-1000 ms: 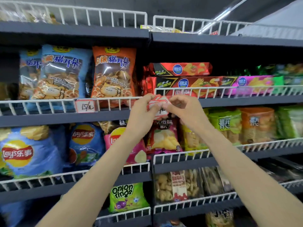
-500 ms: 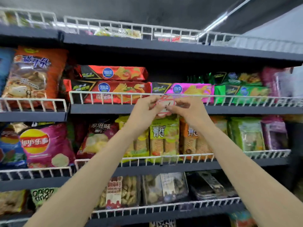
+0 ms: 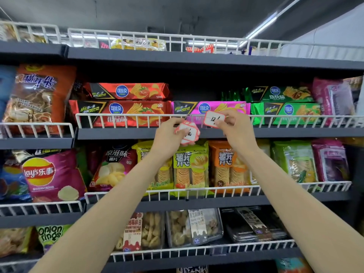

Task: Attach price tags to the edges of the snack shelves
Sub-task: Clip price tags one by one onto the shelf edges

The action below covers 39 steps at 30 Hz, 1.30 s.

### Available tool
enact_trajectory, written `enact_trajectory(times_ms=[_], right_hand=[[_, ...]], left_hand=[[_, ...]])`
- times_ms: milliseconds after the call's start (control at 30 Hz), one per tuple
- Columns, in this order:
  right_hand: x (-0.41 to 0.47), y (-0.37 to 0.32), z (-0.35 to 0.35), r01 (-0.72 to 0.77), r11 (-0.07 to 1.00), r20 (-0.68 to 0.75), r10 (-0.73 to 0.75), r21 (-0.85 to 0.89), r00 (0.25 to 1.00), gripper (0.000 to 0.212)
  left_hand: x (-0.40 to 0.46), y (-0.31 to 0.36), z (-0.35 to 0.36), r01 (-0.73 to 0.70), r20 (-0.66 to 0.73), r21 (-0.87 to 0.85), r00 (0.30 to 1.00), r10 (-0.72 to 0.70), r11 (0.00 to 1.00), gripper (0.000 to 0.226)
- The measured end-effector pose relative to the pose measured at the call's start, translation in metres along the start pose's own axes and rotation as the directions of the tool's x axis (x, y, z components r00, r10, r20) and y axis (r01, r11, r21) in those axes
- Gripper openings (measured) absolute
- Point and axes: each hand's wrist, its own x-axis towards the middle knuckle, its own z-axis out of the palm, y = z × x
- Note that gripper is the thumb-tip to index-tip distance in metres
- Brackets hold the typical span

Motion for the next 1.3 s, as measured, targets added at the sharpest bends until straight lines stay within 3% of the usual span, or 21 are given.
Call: enact_trajectory(times_ms=[100,233,400,633,733,900,967,1100,1300], right_hand=[[0.002,0.001,0.001,0.045,0.998,0.002,-0.045,-0.050,0.999,0.022],[0.002,0.001,0.002,0.066,0.996,-0.007,-0.067,-0.064,0.998,0.023],[0.003,0.000,0.001,0.064,0.994,-0.004,-0.065,-0.091,0.998,0.020],[0.014,0.002,0.006,0.122,0.974,-0.033,-0.130,-0.190,0.991,0.013],[0.017,-0.002,0.009,0.153,0.967,-0.058,-0.168,-0.203,0.984,0.015],[0.020,-0.012,0.010,0.228,0.958,-0.074,-0.243,-0.173,0.967,0.015],[0.022,-0.014,0.012,0.278,0.928,-0.072,-0.304,-0.246,0.950,0.012],[0.030,-0.016,0.012,0.377,0.822,0.009,-0.413,-0.426,0.911,0.012],[0.040,-0.012,0.009,0.413,0.751,0.143,-0.400,-0.516,0.905,0.015]], left_hand=[[0.005,0.002,0.005,0.007,0.088,0.105,0.996,-0.017,0.994,0.055],[0.009,0.008,0.009,-0.046,0.138,0.167,0.990,0.023,0.985,0.056],[0.012,0.003,0.011,-0.001,0.050,0.129,0.999,-0.006,0.992,0.051],[0.011,0.001,0.011,-0.005,0.143,0.092,0.990,-0.008,0.996,0.062],[0.008,-0.006,0.008,0.052,0.177,-0.007,0.983,-0.049,0.999,0.064],[0.005,-0.015,0.004,0.066,0.179,-0.038,0.982,-0.058,0.997,0.054],[0.005,-0.016,0.003,0.070,0.180,-0.038,0.982,-0.062,0.997,0.051],[0.006,-0.015,0.000,0.070,0.190,-0.043,0.980,-0.061,0.997,0.046],[0.011,-0.016,-0.003,0.066,0.199,-0.028,0.978,-0.059,0.997,0.045]])
